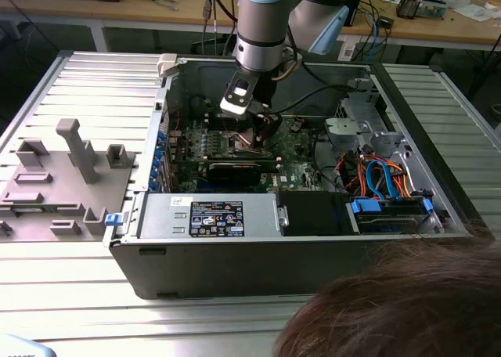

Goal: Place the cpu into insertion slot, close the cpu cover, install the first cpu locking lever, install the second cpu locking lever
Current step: 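Place the cpu into insertion slot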

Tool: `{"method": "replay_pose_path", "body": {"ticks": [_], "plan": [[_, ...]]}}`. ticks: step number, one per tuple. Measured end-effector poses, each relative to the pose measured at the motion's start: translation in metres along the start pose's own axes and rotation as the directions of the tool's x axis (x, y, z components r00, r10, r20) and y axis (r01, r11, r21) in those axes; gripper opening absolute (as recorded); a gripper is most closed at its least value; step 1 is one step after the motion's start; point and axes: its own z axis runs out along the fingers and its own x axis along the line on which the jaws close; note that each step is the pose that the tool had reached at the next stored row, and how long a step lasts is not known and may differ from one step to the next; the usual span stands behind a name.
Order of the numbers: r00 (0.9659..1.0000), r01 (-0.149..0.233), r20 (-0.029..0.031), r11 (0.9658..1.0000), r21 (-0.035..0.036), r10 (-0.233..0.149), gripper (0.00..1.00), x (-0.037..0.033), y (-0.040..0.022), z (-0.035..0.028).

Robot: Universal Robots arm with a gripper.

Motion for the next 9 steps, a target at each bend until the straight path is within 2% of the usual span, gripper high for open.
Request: {"method": "replay_pose_path", "body": {"ticks": [9], "plan": [[0.9996,-0.027,-0.0002,0.9996,-0.0004,0.027,0.54,0.0000,0.0000,0.0000]]}}
